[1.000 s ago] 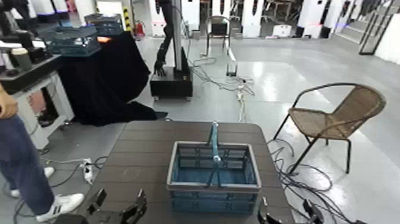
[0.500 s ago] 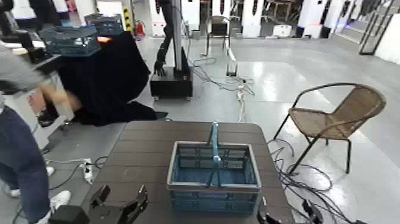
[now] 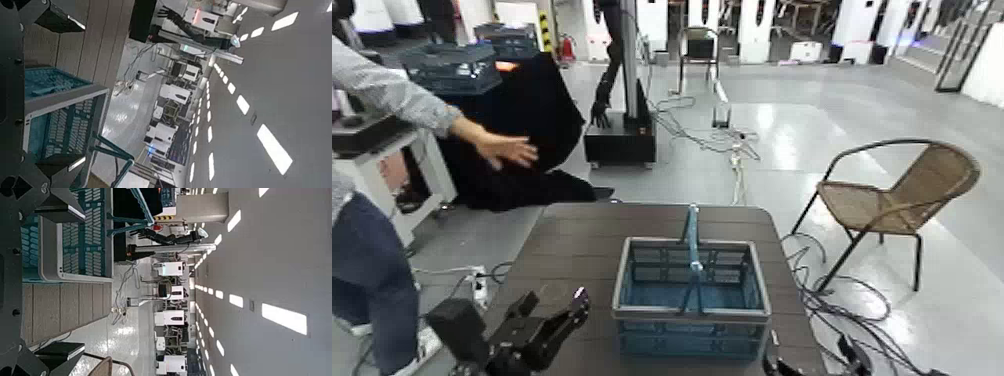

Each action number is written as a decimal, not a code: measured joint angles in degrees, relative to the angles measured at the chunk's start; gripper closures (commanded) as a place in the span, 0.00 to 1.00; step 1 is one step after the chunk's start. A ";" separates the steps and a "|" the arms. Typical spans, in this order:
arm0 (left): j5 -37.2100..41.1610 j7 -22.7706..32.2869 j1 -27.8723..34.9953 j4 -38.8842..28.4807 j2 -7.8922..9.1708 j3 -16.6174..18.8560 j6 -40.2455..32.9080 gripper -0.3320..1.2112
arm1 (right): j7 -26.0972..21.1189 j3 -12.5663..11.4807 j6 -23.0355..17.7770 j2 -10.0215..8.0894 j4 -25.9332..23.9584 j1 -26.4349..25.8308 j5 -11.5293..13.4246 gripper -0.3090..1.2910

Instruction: Grasp the handle of the crate.

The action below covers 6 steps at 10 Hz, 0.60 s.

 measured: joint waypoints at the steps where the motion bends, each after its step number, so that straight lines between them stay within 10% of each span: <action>1: 2.73 -0.38 -1.72 0.15 0.81 -0.47 2.92 0.30 | 0.00 0.05 0.01 -0.02 0.09 -0.08 -0.06 0.29; 6: 16.35 -3.01 -12.97 5.00 4.69 -2.83 18.49 0.30 | 0.00 0.45 0.41 -0.10 0.37 -0.46 -0.35 0.29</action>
